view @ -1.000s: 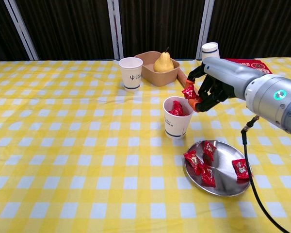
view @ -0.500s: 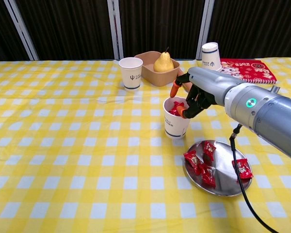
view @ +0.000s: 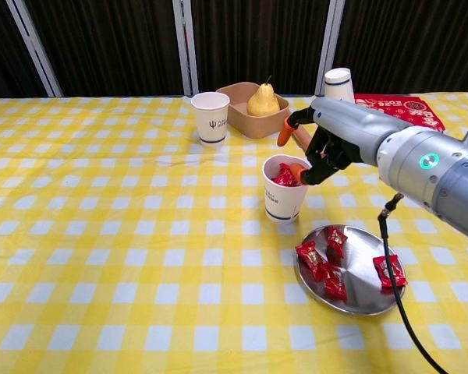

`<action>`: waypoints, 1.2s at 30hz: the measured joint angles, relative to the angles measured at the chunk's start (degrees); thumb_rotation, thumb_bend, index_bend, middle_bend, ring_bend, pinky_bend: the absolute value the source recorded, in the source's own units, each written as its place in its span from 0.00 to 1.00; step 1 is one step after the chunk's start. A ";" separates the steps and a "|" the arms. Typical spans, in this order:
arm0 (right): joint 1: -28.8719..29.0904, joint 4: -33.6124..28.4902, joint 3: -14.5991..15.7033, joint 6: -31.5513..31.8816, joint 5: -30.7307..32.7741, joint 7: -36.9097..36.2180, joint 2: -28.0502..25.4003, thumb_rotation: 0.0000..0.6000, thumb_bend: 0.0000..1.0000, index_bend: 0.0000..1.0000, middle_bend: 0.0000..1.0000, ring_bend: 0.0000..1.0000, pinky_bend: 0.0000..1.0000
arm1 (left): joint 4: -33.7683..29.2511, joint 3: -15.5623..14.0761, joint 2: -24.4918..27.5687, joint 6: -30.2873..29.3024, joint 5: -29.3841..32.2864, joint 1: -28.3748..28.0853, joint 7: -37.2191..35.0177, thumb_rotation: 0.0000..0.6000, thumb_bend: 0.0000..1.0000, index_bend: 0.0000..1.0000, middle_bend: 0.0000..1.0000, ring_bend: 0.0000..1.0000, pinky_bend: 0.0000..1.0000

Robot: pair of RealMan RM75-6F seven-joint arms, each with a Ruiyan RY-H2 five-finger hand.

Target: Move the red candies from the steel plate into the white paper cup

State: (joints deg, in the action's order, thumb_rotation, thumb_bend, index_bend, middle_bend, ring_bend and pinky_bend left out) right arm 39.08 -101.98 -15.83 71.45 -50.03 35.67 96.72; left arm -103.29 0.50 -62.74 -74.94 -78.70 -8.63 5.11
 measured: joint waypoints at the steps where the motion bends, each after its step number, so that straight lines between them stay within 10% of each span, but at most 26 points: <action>1: -0.57 -0.97 0.76 0.50 -0.54 -0.09 -0.69 1.00 0.52 0.31 0.87 0.97 1.00 | 0.04 -0.02 -0.02 -0.05 -0.08 0.01 0.00 1.00 0.00 0.00 0.00 0.00 0.00; 20: -8.17 -4.29 14.71 3.84 -5.18 2.36 -4.30 1.00 0.42 0.31 0.87 0.97 1.00 | 0.94 -0.32 -0.86 -2.70 -2.57 0.86 0.22 1.00 0.00 0.00 0.00 0.00 0.00; 36: -10.01 -3.72 15.86 2.86 -6.88 2.04 -2.70 1.00 0.40 0.31 0.87 0.97 1.00 | 1.09 -0.31 -1.08 -3.24 -2.84 1.13 0.40 1.00 0.00 0.00 0.00 0.00 0.00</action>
State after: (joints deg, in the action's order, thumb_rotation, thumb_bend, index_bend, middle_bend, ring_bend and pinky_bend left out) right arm 29.07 -105.69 0.03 74.31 -56.91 37.71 94.02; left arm -102.19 0.19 -63.82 -78.17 -81.54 -7.50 5.51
